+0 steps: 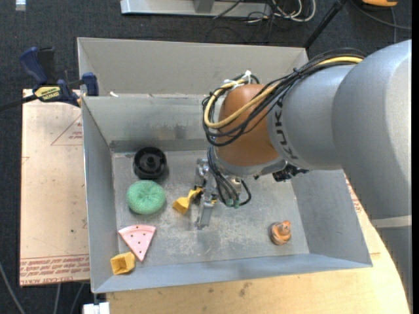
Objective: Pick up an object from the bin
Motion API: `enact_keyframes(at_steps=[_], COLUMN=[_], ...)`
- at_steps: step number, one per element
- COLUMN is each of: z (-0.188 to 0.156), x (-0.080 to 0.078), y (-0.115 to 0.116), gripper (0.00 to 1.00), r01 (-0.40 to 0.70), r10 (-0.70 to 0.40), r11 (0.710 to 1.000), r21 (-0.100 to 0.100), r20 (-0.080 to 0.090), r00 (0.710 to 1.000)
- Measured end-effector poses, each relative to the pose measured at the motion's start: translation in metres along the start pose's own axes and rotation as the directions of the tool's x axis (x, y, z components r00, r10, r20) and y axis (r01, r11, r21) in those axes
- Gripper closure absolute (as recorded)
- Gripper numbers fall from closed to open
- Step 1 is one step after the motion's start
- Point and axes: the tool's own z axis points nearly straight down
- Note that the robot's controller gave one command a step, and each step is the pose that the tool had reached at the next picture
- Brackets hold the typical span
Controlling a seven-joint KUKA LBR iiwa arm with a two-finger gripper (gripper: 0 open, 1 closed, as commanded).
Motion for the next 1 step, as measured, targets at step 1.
enact_keyframes(at_steps=[1], z=[0.0143], x=[-0.0047], y=[-0.007], gripper=[1.0], r01=[-0.201], r10=[0.201], r11=[0.979], r21=[0.0], r20=[0.001], r00=[0.979])
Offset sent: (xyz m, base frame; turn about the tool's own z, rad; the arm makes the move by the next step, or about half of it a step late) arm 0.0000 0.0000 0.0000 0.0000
